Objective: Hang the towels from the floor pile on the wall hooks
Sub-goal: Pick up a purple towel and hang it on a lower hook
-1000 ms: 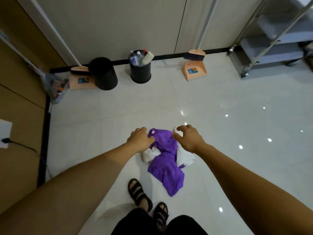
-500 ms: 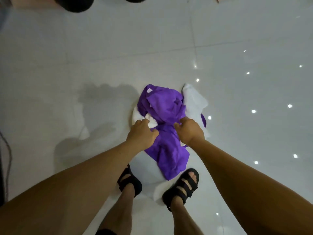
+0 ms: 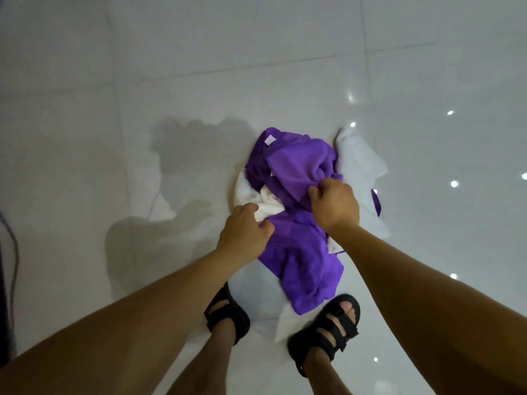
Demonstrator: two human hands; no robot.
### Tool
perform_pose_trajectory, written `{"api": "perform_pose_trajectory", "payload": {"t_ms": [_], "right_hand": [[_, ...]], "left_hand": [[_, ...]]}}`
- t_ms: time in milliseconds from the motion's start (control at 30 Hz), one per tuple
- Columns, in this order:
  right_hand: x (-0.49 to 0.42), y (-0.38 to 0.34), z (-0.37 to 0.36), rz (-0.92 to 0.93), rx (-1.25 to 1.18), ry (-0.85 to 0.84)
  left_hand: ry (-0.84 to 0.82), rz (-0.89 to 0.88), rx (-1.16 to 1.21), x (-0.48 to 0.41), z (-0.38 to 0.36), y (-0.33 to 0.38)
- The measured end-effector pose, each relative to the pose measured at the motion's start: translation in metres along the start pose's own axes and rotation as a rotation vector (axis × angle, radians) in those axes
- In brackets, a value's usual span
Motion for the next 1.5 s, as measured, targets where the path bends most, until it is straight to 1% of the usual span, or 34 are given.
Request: {"api": "perform_pose_trajectory", "payload": {"t_ms": [67,167,200,233,333,400,467,533,600,667,700,767,833,900,967,1067,1133,1167,1200,1233,1300,1333,1367,1400,1433,1500], "right_hand": [[0.01,-0.026,0.048,0.03,-0.213,0.11],[0.026,-0.069,0.134,-0.045,-0.647,0.32],[0.031,-0.08,0.157,-0.072,-0.732,0.365],[0.036,-0.095,0.184,-0.098,-0.771,0.366],[0.057,-0.137,0.245,-0.173,-0.752,0.183],[0.072,-0.168,0.285,-0.18,-0.868,0.092],[0.092,-0.203,0.327,-0.169,-1.006,-0.013],[0.112,-0.232,0.362,-0.157,-1.13,-0.135],[0.133,-0.257,0.392,-0.159,-1.239,-0.336],[0.152,-0.276,0.423,-0.125,-1.255,-0.537],[0.159,-0.283,0.439,-0.094,-1.223,-0.57],[0.171,-0.294,0.473,-0.026,-1.19,-0.54],[0.182,-0.302,0.503,0.071,-1.233,-0.461],[0.203,-0.308,0.526,0.209,-1.271,-0.46],[0.231,-0.313,0.538,0.328,-1.246,-0.496],[0.269,-0.318,0.542,0.463,-1.156,-0.585],[0.289,-0.32,0.547,0.495,-1.04,-0.618],[0.297,-0.322,0.549,0.499,-1.001,-0.625],[0.303,-0.324,0.551,0.508,-0.992,-0.614],[0.31,-0.327,0.555,0.516,-1.017,-0.576],[0.326,-0.339,0.567,0.535,-1.094,-0.419],[0.336,-0.347,0.574,0.553,-1.112,-0.324],[0.346,-0.355,0.58,0.577,-1.114,-0.251],[0.357,-0.365,0.584,0.608,-1.11,-0.213],[0.368,-0.374,0.587,0.645,-1.102,-0.205],[0.39,-0.39,0.59,0.714,-1.095,-0.227]], "left_hand": [[0.013,-0.02,0.002,0.009,0.03,0.014],[0.041,-0.055,0.058,0.025,0.09,0.043],[0.051,-0.06,0.081,0.031,0.109,0.052],[0.07,-0.08,0.113,0.038,0.135,0.064],[0.121,-0.152,0.241,0.068,0.215,0.1],[0.119,-0.216,0.3,0.087,0.264,0.122],[0.071,-0.285,0.325,0.108,0.306,0.143],[-0.015,-0.34,0.369,0.131,0.343,0.162],[-0.096,-0.41,0.427,0.154,0.372,0.178],[-0.121,-0.453,0.379,0.179,0.403,0.189],[-0.114,-0.465,0.333,0.193,0.419,0.193],[-0.062,-0.491,0.286,0.221,0.451,0.204],[0.048,-0.45,0.352,0.251,0.487,0.216],[0.186,-0.367,0.523,0.283,0.523,0.226],[0.265,-0.317,0.766,0.316,0.553,0.234],[0.219,-0.344,1.077,0.365,0.59,0.243],[0.197,-0.367,1.268,0.394,0.61,0.242],[0.226,-0.365,1.348,0.406,0.619,0.238],[0.276,-0.356,1.397,0.416,0.625,0.233],[0.351,-0.332,1.399,0.425,0.628,0.226],[0.505,-0.229,1.249,0.441,0.627,0.206],[0.532,-0.156,1.162,0.448,0.623,0.193],[0.519,-0.096,1.109,0.455,0.619,0.181],[0.472,-0.063,1.1,0.46,0.614,0.169],[0.426,-0.048,1.126,0.464,0.61,0.159],[0.416,0.023,1.227,0.471,0.605,0.136]]}}
Point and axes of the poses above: each hand's wrist, its own x-axis away from the middle knuckle, its own z-axis out of the back of the hand, y = z × x, the point moved 4 cm from there along -x, towards the middle knuckle, and after that the axes turned 15 degrees about y, right-handed, at the moved point
